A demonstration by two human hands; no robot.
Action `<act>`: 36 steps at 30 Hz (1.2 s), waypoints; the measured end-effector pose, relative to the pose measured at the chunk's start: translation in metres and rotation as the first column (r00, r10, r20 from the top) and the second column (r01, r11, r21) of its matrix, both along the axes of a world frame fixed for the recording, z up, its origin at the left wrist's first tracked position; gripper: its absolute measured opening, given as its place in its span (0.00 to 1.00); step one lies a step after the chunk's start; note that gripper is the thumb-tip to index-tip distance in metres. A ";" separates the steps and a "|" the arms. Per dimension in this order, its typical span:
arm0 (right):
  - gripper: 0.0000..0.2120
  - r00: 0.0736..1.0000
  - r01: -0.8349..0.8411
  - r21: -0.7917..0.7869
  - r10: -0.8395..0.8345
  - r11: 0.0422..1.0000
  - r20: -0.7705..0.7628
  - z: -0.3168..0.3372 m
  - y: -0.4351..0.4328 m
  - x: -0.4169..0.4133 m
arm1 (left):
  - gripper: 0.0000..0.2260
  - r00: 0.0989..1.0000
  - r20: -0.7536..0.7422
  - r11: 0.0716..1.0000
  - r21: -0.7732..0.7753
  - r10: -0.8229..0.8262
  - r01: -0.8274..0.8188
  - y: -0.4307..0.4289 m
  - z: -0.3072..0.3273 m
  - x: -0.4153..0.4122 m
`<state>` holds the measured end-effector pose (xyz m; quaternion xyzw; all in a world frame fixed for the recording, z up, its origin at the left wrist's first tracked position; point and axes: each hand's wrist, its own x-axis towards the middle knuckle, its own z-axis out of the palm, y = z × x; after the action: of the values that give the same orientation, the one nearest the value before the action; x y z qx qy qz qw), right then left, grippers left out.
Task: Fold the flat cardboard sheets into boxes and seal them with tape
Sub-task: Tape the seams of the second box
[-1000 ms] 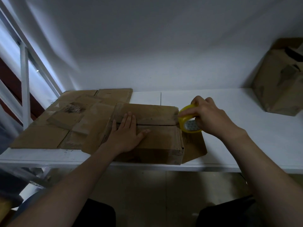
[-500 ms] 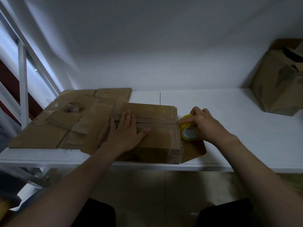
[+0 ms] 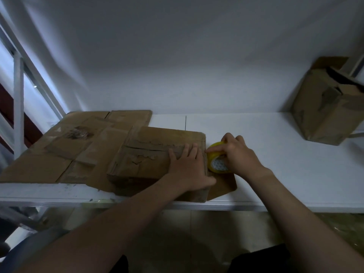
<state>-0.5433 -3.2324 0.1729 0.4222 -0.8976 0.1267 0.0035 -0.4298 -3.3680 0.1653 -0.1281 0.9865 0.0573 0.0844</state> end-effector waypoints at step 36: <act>0.29 0.962 -0.132 -0.245 0.183 0.961 0.200 -0.008 -0.075 0.118 | 0.36 0.988 -0.048 0.989 -0.041 -0.144 0.142 -0.169 0.009 0.095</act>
<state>-0.4255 -3.3078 0.1649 0.4729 -0.8350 0.2753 -0.0579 -0.3347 -3.5373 0.1742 -0.0570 0.9959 0.0359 0.0606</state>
